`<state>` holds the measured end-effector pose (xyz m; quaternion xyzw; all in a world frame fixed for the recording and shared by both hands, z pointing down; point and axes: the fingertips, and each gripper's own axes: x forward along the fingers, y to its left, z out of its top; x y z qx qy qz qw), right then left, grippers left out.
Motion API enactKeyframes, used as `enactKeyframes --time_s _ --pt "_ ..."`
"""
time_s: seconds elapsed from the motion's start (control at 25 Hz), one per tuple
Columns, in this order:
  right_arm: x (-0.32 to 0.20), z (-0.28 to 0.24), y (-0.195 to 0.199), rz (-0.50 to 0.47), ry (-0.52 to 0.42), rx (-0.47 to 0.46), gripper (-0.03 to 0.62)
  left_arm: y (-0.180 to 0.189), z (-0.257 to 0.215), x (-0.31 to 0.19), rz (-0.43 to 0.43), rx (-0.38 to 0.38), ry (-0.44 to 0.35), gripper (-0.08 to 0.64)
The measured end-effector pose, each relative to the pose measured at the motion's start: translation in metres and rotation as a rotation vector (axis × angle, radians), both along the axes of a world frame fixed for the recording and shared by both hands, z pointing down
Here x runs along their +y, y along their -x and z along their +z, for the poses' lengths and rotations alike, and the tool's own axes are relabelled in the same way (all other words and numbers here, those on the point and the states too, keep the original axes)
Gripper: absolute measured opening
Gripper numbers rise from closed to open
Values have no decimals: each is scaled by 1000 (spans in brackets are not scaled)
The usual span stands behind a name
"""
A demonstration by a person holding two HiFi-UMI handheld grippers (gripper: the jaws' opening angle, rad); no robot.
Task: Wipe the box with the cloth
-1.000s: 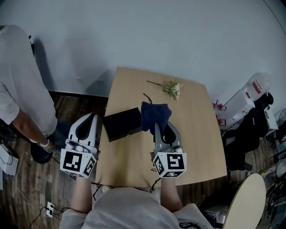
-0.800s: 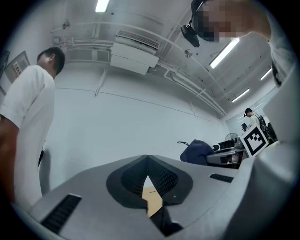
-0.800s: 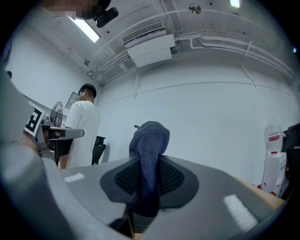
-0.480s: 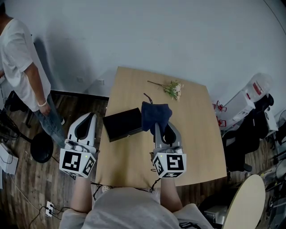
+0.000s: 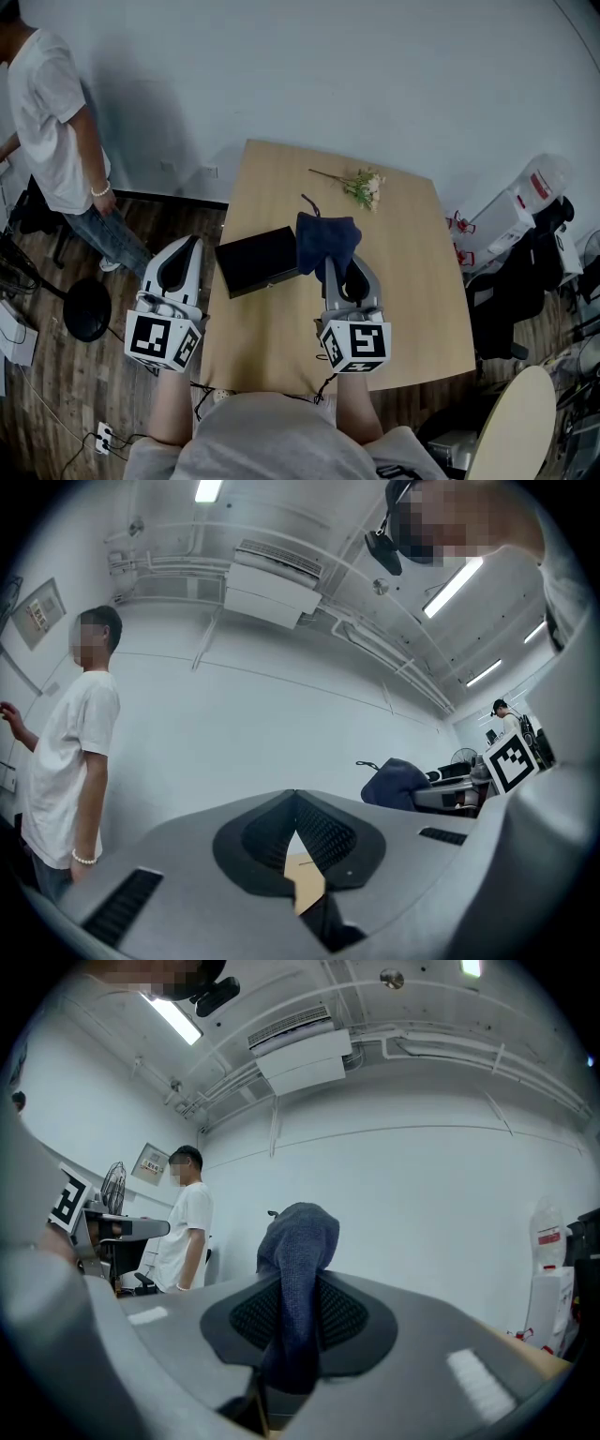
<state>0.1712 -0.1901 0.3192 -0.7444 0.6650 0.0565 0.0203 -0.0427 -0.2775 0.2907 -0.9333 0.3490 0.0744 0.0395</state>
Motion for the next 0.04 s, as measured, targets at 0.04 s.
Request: enactKeyframes --time_s 0.04 --pt "0 0 0 0 0 0 94 0 0 0 1 0 0 8"
